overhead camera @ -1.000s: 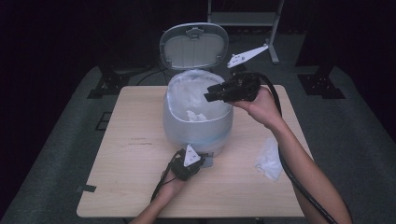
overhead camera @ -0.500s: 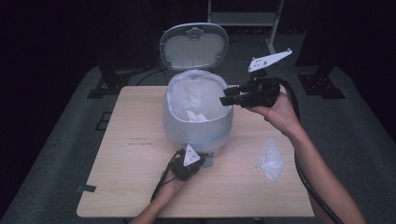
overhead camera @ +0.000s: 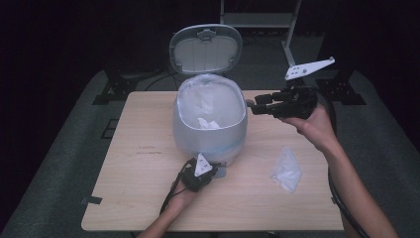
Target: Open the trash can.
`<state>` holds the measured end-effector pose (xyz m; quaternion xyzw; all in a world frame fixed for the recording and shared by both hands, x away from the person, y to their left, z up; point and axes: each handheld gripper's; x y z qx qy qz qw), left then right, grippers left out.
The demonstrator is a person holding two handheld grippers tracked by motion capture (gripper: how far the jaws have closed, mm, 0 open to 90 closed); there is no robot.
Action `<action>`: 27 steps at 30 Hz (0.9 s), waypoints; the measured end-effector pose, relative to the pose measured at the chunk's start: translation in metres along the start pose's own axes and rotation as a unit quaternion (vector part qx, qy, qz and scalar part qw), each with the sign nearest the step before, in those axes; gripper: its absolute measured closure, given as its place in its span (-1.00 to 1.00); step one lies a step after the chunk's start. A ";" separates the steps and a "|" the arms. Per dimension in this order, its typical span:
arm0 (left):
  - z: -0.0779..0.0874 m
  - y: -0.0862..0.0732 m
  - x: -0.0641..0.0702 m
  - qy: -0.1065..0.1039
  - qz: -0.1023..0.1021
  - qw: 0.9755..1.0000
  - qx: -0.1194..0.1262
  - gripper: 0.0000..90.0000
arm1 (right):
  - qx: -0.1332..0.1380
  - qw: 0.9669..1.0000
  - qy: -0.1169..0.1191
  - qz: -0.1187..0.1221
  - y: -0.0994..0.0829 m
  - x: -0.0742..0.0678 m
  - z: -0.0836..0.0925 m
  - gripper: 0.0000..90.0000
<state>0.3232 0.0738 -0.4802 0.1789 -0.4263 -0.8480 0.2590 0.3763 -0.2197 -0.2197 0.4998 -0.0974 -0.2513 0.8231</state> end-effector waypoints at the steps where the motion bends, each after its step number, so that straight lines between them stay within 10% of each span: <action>1: 0.000 0.000 0.000 -0.001 0.000 1.000 0.000 0.88 | 0.001 1.000 0.000 -0.001 -0.002 0.001 0.002 0.21; 27: 0.000 0.000 0.000 0.000 0.000 1.000 0.000 0.88 | -0.012 0.999 -0.018 -0.028 -0.049 0.011 0.020 0.06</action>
Point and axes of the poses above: each handheld gripper's, and its own axes: z roughly backward along the jaws, y roughly out of its top, x roughly to its right, and after that the axes turned 4 degrees about -y, right-handed
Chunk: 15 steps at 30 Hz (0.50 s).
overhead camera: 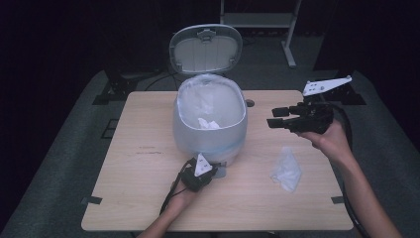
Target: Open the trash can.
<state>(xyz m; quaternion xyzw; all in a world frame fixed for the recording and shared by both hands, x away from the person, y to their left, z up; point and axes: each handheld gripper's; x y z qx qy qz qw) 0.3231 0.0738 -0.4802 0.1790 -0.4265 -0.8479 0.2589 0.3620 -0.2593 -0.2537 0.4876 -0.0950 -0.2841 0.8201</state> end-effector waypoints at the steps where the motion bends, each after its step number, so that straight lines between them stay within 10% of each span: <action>1: 0.000 0.000 0.000 0.000 0.000 1.000 0.000 0.88 | 0.000 1.000 -0.001 -0.001 -0.002 0.000 0.000 0.05; 15: 0.000 0.000 0.000 -0.001 0.000 1.000 0.000 0.88 | -0.007 1.000 -0.019 -0.012 -0.023 0.008 0.005 -0.04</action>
Point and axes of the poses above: each handheld gripper's, and its own axes: z roughly backward along the jaws, y roughly out of its top, x roughly to its right, and after that the axes turned 4 degrees about -y, right-handed
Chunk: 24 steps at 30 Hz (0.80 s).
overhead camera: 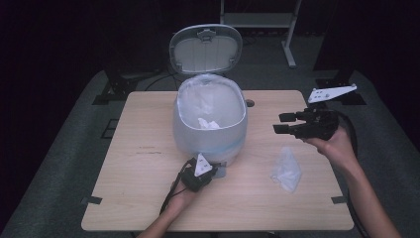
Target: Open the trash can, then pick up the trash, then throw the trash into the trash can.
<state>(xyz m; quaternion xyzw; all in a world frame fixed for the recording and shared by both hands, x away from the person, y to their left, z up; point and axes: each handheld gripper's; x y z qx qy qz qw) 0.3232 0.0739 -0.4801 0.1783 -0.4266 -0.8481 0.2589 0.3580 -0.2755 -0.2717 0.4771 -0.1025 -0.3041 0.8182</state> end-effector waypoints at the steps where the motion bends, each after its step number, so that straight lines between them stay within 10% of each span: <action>1: 0.000 0.000 0.000 0.000 0.000 1.000 0.000 0.88 | -0.002 1.000 0.000 -0.002 -0.002 0.000 0.000 -0.04; 24: 0.000 0.000 0.000 -0.001 0.004 1.000 0.001 0.87 | -0.017 1.000 -0.005 -0.007 -0.031 0.002 -0.005 -0.12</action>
Point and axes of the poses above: each handheld gripper's, and its own axes: z roughly backward along the jaws, y roughly out of its top, x roughly to its right, and after that the axes turned 4 degrees about -y, right-handed
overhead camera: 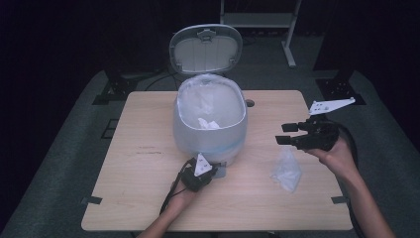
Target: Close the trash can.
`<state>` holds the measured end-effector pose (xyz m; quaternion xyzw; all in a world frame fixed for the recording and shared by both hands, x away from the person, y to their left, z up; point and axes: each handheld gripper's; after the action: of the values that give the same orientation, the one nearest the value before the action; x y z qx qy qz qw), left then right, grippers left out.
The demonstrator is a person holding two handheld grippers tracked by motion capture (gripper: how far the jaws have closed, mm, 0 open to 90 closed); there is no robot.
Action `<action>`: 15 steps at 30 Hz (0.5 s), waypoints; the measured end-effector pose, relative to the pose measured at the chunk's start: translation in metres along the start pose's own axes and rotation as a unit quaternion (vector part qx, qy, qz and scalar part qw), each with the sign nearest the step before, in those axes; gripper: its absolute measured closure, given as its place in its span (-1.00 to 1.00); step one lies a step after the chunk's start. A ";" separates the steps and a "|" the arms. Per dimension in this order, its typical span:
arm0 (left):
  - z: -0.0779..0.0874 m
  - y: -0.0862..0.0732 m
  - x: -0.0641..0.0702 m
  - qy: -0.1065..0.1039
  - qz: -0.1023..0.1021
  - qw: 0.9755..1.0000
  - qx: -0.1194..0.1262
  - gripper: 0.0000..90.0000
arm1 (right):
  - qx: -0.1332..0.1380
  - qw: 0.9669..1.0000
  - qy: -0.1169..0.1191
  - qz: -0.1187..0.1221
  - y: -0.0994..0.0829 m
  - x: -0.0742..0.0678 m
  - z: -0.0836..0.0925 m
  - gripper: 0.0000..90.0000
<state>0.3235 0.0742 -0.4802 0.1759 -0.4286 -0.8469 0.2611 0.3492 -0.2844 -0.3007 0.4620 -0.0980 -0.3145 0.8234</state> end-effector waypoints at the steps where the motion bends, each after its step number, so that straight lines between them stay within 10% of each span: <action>1: 0.000 0.000 0.000 -0.001 0.002 1.000 0.000 0.87 | -0.003 1.000 -0.002 0.002 -0.002 0.000 0.000 -0.12; 15: 0.000 0.000 0.000 0.002 -0.004 1.000 -0.002 0.87 | -0.002 1.000 -0.009 -0.019 -0.031 0.009 -0.004 -0.13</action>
<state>0.3234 0.0745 -0.4799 0.1792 -0.4259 -0.8482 0.2591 0.3446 -0.2987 -0.3297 0.4589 -0.0960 -0.3341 0.8176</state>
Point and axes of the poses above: each handheld gripper's, and its own axes: z roughly backward along the jaws, y roughly out of its top, x roughly to its right, and after that the axes turned 4 degrees about -y, right-handed
